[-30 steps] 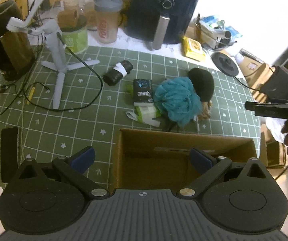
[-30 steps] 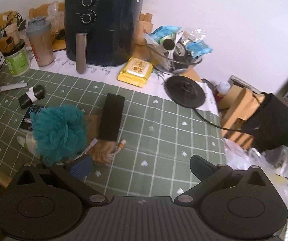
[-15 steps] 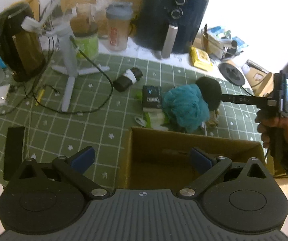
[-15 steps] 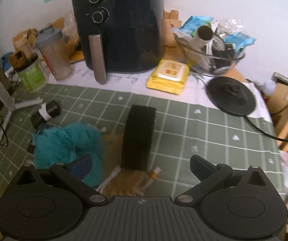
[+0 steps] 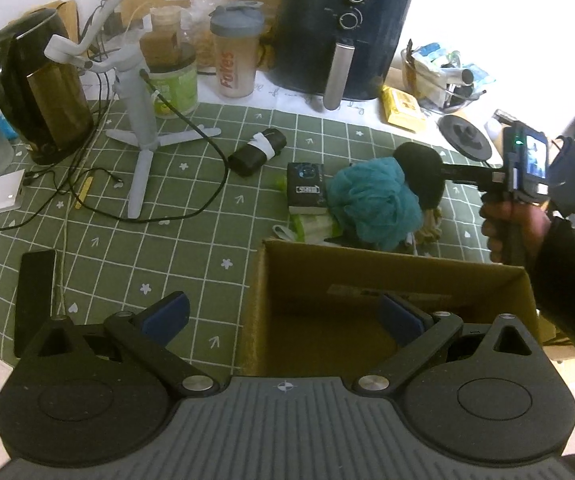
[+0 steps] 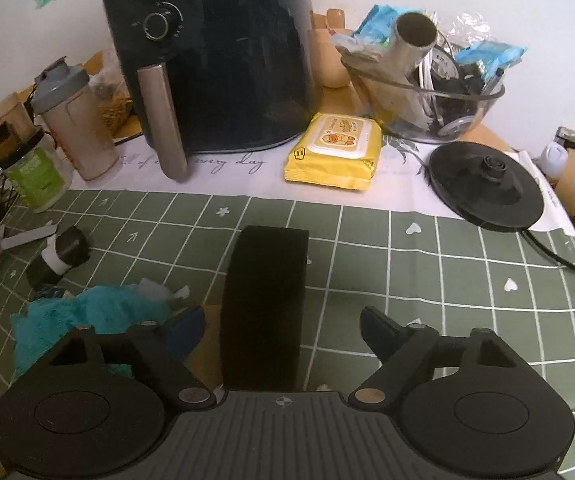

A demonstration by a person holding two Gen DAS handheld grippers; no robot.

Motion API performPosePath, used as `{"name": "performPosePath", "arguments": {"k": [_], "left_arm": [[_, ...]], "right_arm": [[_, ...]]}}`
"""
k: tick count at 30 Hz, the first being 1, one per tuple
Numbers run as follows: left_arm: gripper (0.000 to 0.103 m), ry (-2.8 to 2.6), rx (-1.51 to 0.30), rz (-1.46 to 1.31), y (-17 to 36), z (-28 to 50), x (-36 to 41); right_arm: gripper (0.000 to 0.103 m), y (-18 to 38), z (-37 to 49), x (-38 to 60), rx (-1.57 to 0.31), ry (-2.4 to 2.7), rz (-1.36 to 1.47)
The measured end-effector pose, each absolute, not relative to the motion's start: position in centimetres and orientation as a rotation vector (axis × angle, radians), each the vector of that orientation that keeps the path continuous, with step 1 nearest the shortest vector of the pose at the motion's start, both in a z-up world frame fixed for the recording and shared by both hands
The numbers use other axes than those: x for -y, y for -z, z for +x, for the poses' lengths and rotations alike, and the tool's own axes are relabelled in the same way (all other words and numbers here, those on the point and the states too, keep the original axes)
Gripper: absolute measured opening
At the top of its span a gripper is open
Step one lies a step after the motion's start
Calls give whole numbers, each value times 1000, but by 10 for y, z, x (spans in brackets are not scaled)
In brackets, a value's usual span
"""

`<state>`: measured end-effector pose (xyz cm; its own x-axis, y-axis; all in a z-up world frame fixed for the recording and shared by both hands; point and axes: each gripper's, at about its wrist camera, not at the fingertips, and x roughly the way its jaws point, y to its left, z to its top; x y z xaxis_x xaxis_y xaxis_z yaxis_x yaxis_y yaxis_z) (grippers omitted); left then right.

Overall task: Organize soft objects
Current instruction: 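Reach the right gripper to the black foam block and grasp it, then grasp the black tissue pack with the left gripper while the right holds the foam block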

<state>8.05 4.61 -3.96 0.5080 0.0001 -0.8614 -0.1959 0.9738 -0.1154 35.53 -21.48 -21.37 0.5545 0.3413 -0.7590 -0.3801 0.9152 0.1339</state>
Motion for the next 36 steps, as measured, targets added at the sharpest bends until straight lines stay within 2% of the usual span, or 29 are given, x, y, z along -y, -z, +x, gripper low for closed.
{"name": "performPosePath", "arguments": {"k": [3, 6, 7, 8, 36], "left_arm": [[103, -122, -1006, -209, 35, 79, -46], [103, -118, -995, -193, 31, 80, -44], [103, -116, -992, -189, 31, 81, -44], [103, -110, -991, -187, 30, 82, -43], [103, 0, -967, -118, 24, 136, -56]], "right_arm": [[71, 216, 359, 212, -880, -430, -47], [58, 218, 363, 210, -881, -446, -43], [50, 218, 364, 210, -887, -460, -42], [47, 218, 365, 208, -896, -470, -47], [44, 135, 294, 239, -773, -540, -87]]}}
